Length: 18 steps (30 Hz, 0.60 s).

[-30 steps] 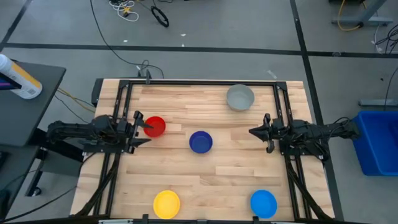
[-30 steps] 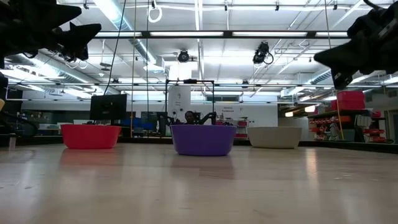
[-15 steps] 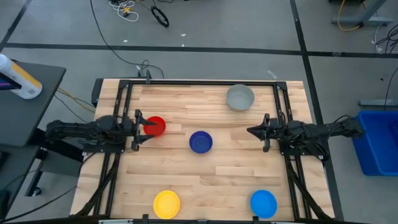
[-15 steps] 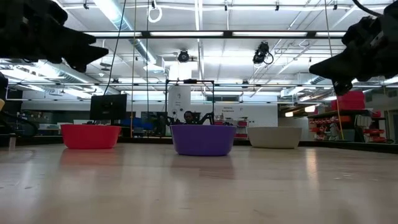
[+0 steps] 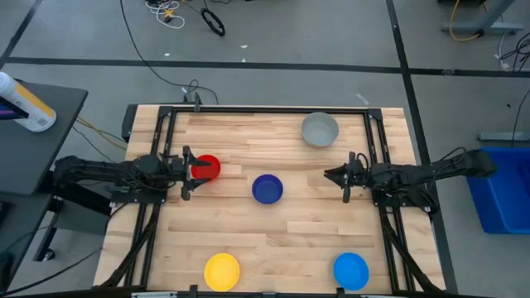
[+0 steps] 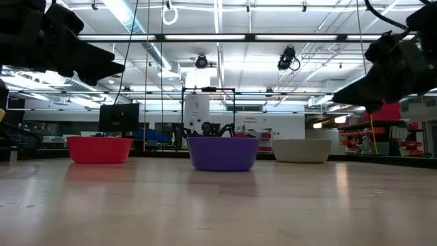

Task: Nest bowls inside each other
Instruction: Stack the dark blue bowl on the gray bowl

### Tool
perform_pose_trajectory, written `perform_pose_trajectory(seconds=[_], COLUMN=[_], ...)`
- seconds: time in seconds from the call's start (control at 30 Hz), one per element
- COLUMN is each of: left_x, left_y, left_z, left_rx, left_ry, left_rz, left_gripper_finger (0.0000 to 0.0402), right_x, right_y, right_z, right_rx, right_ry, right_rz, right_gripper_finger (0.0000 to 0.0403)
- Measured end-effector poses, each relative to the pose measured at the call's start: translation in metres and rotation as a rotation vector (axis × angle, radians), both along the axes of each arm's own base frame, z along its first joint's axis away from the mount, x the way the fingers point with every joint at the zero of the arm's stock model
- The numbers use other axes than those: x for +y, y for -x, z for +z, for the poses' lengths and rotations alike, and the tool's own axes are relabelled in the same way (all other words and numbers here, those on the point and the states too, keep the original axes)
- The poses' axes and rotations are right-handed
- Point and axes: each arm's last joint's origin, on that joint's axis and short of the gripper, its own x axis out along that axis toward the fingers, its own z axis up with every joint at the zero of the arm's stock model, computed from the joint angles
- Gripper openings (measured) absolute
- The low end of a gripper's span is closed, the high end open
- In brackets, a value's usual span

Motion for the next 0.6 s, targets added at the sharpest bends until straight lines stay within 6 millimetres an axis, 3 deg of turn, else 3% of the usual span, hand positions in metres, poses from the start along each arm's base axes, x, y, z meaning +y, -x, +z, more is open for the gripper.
perform_pose_trajectory(seconds=[0.2,0.3,0.4,0.6], left_x=[0.0,0.001,0.001,0.001], left_y=[-0.001,-0.001,-0.001,-0.001], left_z=[0.0,0.0,0.001,0.001], left_rx=[-0.002,0.0,-0.003,-0.001], left_ry=[0.0,-0.001,-0.002,-0.012], left_rz=[0.015,0.04,0.046,0.046], left_gripper_finger=[0.0256,0.0256,0.0256,0.0256], right_x=[-0.006,-0.007,-0.006,-0.003], right_y=[-0.007,-0.009,-0.015,-0.055], right_z=[-0.009,-0.016,-0.014,0.027], right_rx=[0.057,0.085,0.1,0.143], right_ry=[0.026,-0.043,-0.059,-0.09], right_rz=[-0.225,-0.287,-0.155,0.077], right_gripper_finger=[0.0102,0.0108,0.0113,0.0163])
